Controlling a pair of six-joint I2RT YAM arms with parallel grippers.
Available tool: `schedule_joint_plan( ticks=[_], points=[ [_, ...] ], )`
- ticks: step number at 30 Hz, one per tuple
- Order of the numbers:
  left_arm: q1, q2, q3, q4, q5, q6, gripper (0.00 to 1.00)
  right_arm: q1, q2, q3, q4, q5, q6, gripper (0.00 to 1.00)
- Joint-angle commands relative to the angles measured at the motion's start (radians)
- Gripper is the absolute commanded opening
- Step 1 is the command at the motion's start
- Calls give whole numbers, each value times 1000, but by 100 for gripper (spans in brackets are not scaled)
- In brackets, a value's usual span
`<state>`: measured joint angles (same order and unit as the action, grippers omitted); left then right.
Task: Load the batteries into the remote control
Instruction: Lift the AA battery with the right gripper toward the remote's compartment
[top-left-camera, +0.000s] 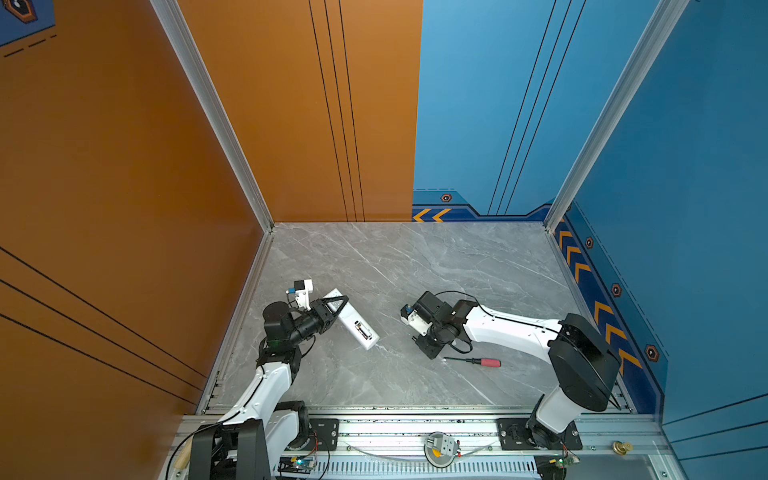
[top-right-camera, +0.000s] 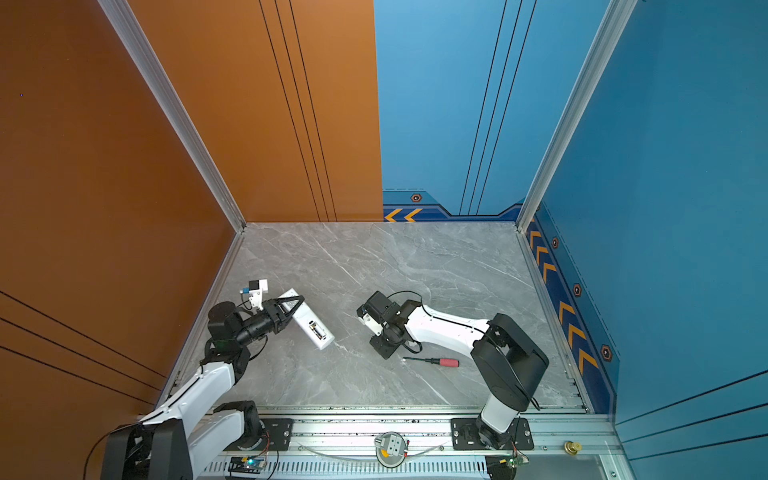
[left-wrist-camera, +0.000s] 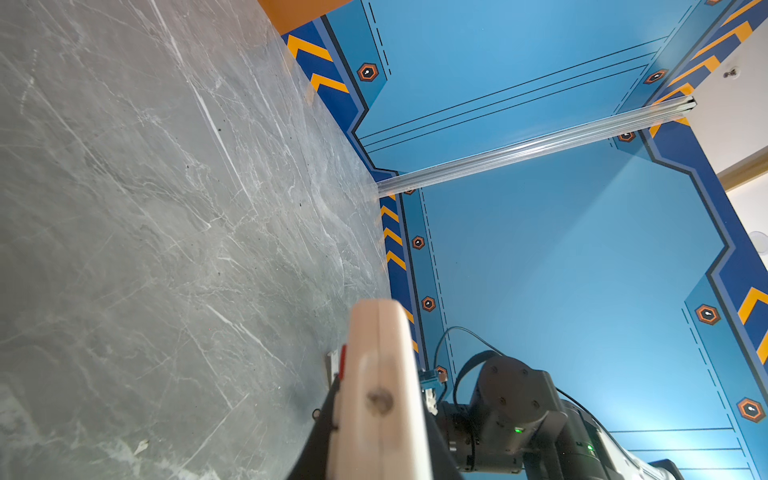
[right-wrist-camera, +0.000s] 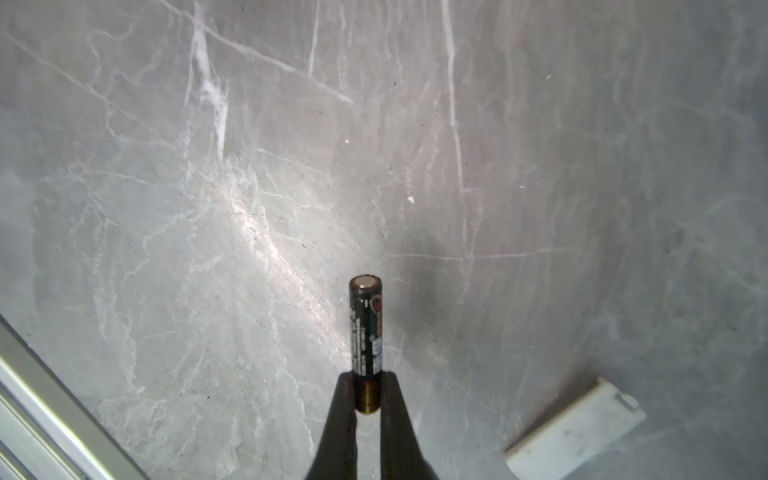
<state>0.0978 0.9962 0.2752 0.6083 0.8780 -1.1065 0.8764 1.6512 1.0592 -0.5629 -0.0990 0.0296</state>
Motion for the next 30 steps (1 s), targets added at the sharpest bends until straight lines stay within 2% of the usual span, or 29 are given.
schedule_joint_plan(
  ticks=[1, 11, 23, 30],
  points=[
    [-11, -16, -15, 10, -28, 27, 0, 17, -43, 34, -76, 65, 67, 0],
    [-104, -24, -24, 10, -137, 64, 0, 69, -87, 133, -194, 135, 142, 0],
    [-134, -50, -19, 10, -147, 89, 0, 146, -77, 281, -301, 157, 188, 0],
    [-147, -45, -22, 10, -158, 89, 0, 154, -25, 383, -336, 122, 222, 0]
  ],
)
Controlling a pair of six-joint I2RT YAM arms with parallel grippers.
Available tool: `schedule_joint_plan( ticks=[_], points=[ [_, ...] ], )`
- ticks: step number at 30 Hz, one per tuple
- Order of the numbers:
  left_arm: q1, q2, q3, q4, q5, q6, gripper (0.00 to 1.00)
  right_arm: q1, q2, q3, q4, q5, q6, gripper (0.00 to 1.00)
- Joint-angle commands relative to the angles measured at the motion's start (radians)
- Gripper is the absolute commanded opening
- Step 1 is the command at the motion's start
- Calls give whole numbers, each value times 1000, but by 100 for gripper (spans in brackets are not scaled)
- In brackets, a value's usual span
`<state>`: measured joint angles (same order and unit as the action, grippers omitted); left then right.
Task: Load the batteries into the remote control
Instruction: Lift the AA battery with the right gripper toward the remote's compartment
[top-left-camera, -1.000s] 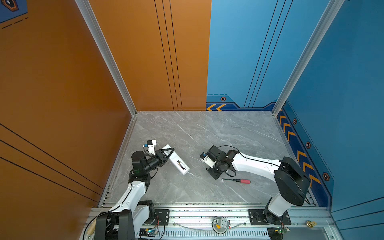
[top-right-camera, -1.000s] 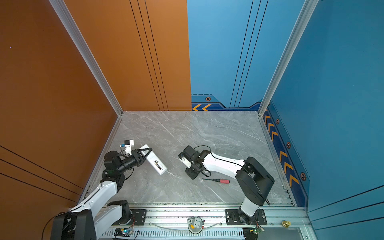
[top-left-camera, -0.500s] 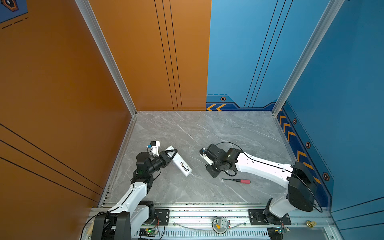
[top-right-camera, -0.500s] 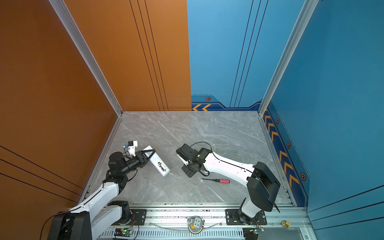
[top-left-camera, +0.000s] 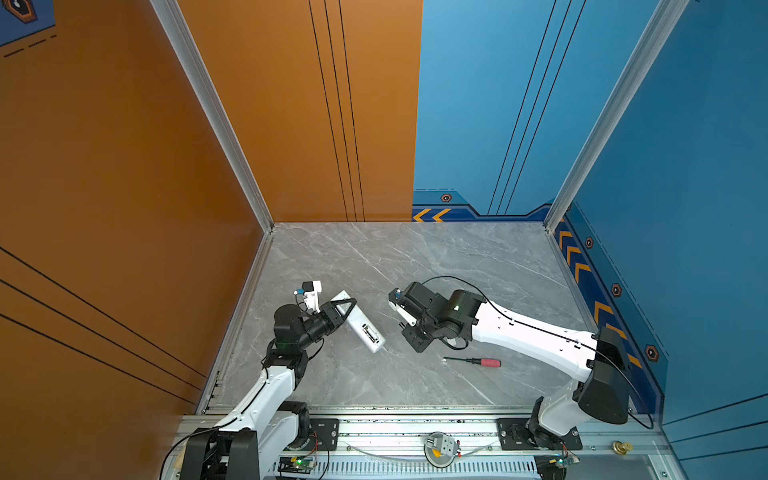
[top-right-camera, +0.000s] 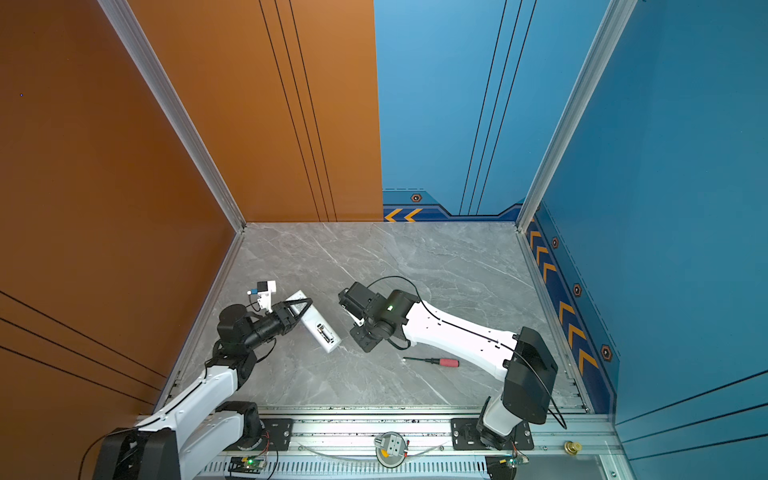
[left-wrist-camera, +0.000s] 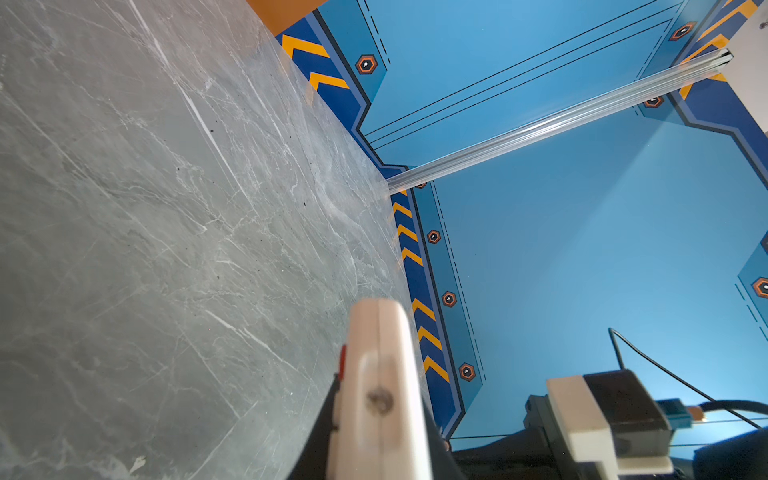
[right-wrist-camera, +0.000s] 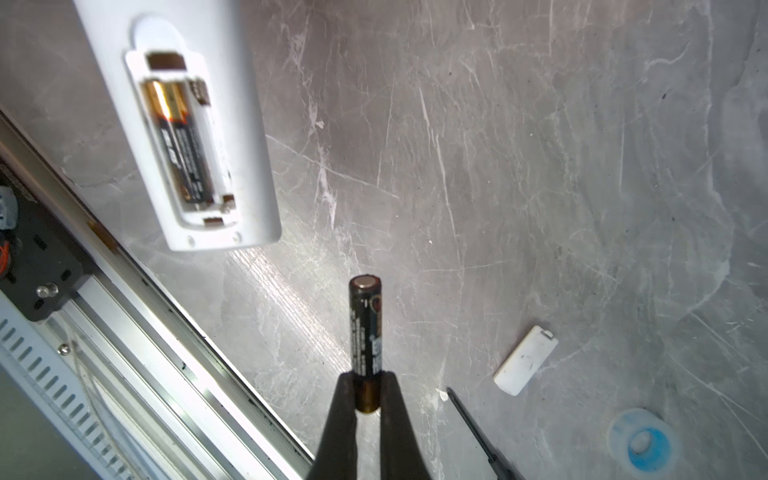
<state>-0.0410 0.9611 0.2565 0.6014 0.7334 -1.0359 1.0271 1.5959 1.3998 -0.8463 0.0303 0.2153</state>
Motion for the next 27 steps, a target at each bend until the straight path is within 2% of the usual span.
schedule_joint_plan(
  ticks=[1, 27],
  points=[
    [-8, -9, -3, 17, -15, 18, 0, 6, 39, 51, -54, -11, 39, 0],
    [-24, -10, -10, 17, -25, 19, 0, 84, 202, 230, -66, -72, 48, 0]
  ],
)
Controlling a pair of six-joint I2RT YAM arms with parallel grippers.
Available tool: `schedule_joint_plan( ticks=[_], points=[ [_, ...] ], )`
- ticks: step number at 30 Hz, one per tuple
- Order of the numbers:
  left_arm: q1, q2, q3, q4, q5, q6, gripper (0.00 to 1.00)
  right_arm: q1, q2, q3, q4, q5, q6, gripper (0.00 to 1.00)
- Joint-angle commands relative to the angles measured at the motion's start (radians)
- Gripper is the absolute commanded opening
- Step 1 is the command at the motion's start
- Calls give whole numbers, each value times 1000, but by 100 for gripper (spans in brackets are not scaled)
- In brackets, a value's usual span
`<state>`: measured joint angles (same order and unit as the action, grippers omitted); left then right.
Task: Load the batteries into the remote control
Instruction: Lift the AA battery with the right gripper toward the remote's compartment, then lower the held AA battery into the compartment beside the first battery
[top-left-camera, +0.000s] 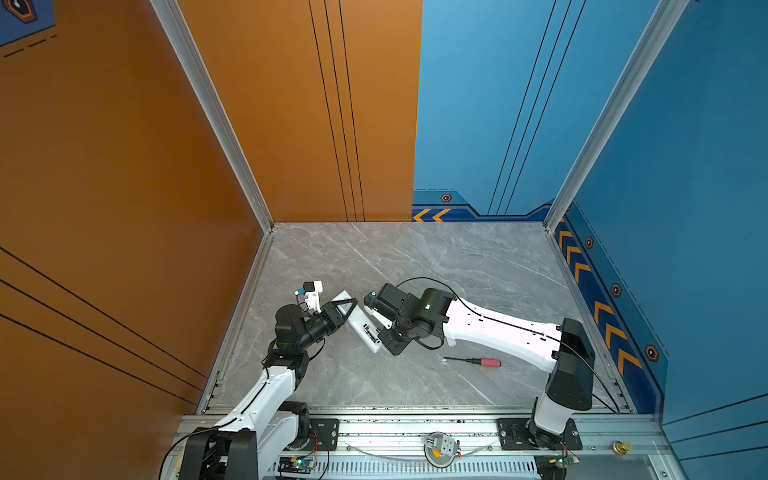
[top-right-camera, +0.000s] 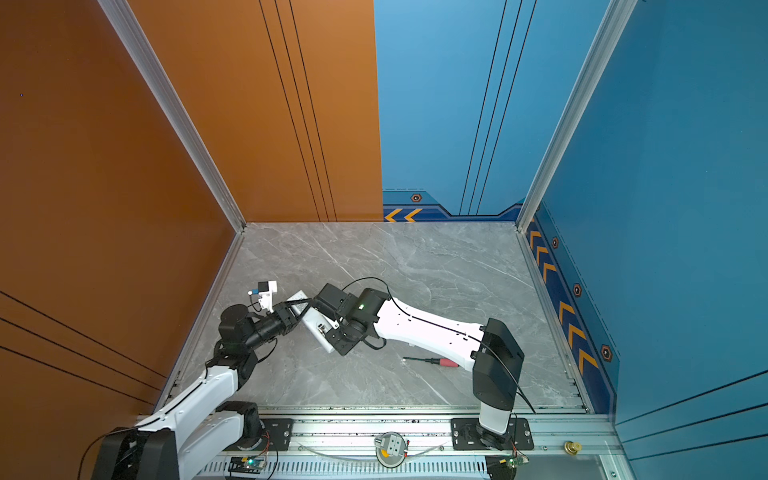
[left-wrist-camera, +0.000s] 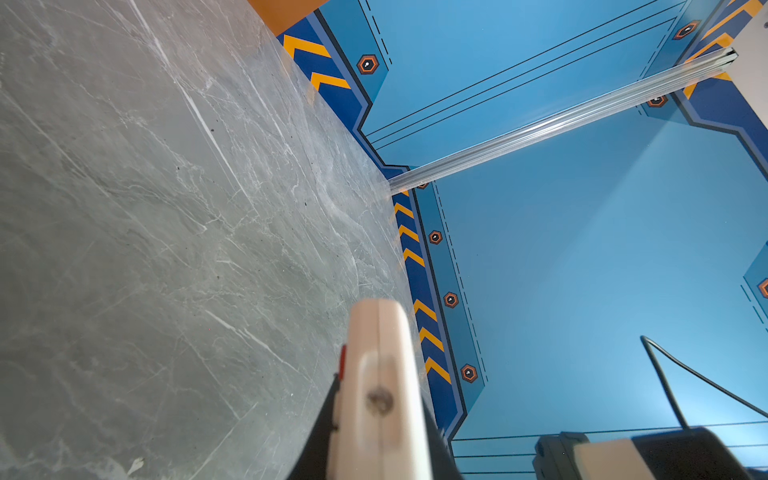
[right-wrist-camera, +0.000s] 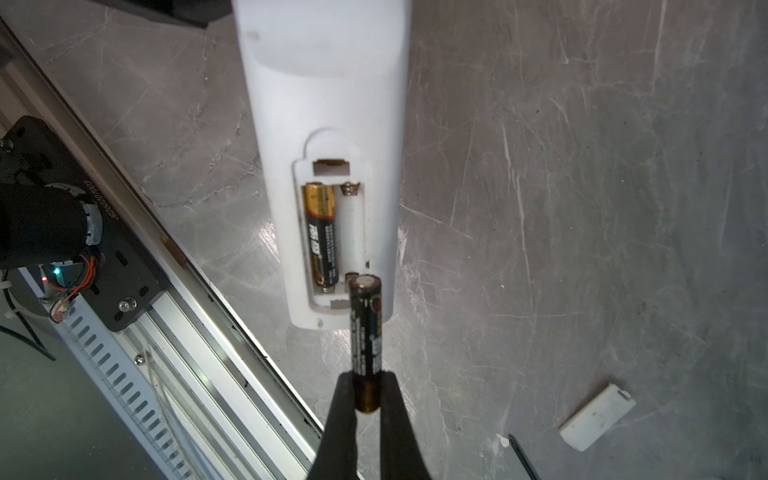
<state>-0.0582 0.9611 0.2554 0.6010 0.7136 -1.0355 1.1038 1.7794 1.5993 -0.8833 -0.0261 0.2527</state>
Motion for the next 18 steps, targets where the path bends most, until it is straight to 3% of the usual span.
schedule_joint_plan(
  ticks=[1, 18],
  points=[
    [-8, -10, -9, 17, -5, 19, 0, 10, 22, 33, -29, -16, 10, 0],
    [-9, -13, -15, 18, -5, 19, 0, 13, 84, 77, -29, -24, 8, 0]
  ],
)
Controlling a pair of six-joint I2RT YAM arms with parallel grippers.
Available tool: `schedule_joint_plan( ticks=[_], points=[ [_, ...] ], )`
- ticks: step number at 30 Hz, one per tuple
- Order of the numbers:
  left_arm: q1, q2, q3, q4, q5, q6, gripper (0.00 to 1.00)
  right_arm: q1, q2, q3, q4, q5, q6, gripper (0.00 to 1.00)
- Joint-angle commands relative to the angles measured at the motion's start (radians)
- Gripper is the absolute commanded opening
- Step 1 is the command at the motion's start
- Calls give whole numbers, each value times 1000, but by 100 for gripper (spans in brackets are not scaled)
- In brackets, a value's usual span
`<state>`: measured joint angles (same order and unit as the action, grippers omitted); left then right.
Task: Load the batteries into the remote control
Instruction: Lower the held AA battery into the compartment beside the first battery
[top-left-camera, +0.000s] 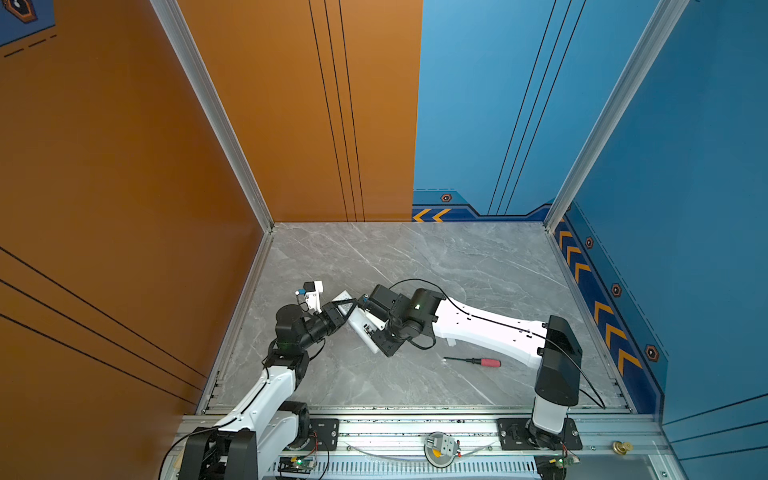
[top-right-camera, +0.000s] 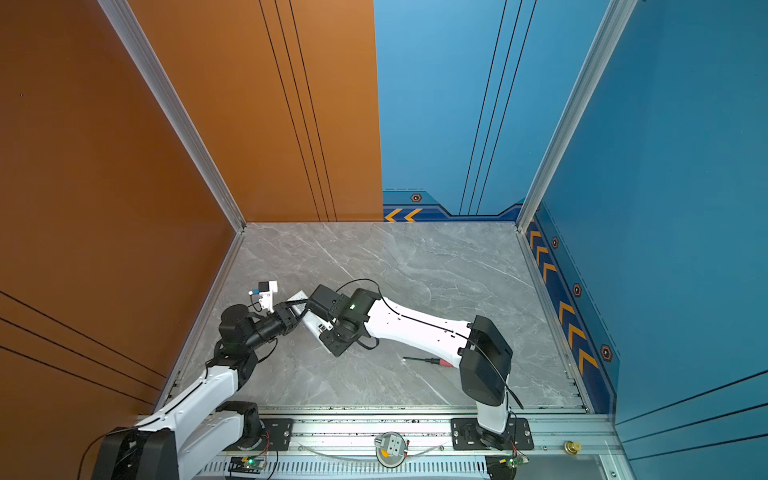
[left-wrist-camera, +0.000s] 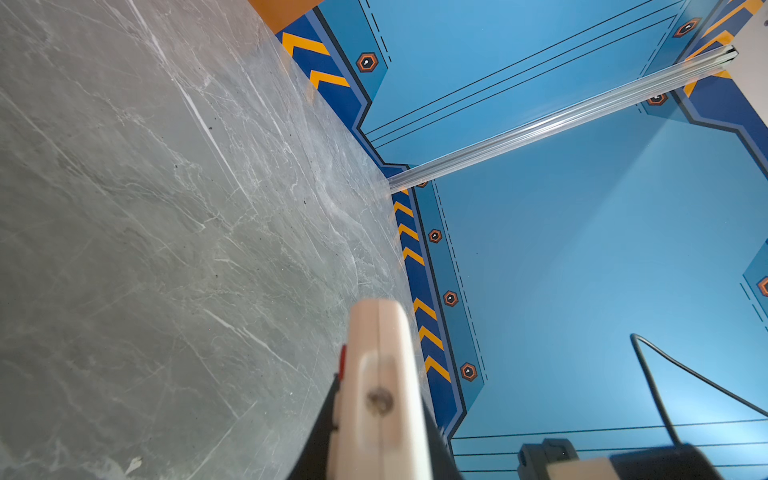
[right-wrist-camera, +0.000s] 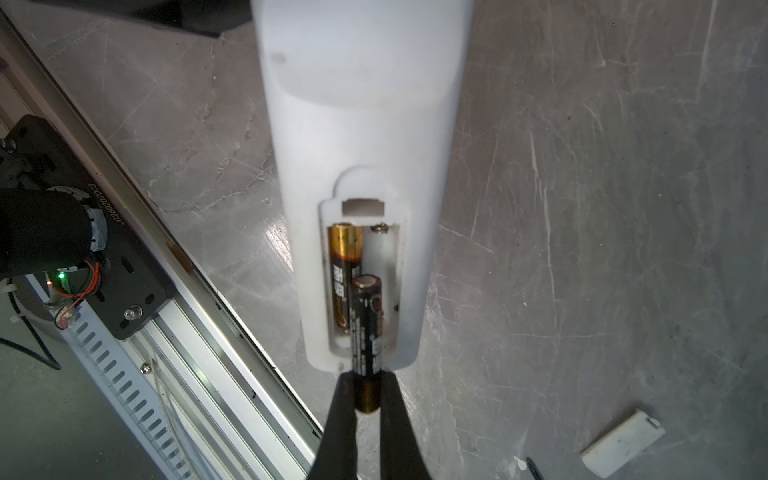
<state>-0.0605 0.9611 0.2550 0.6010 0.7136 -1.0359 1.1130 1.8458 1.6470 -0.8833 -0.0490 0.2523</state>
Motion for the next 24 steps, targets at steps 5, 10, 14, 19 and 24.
schedule_joint_plan(
  ticks=[5, 10, 14, 19, 24],
  points=[
    [-7, -16, -15, 17, -5, 18, 0, 2, 23, 32, -28, 3, 8, 0],
    [-7, -17, -15, 17, -5, 18, 0, -1, 24, 34, -29, 3, 11, 0],
    [-6, -16, -15, 17, -4, 18, 0, -2, 30, 42, -30, 3, 14, 0],
    [-7, -20, -17, 17, -5, 18, 0, -2, 35, 48, -30, 10, 15, 0],
    [-7, -21, -17, 17, -3, 18, 0, -4, 37, 50, -34, 14, 16, 0]
  ],
)
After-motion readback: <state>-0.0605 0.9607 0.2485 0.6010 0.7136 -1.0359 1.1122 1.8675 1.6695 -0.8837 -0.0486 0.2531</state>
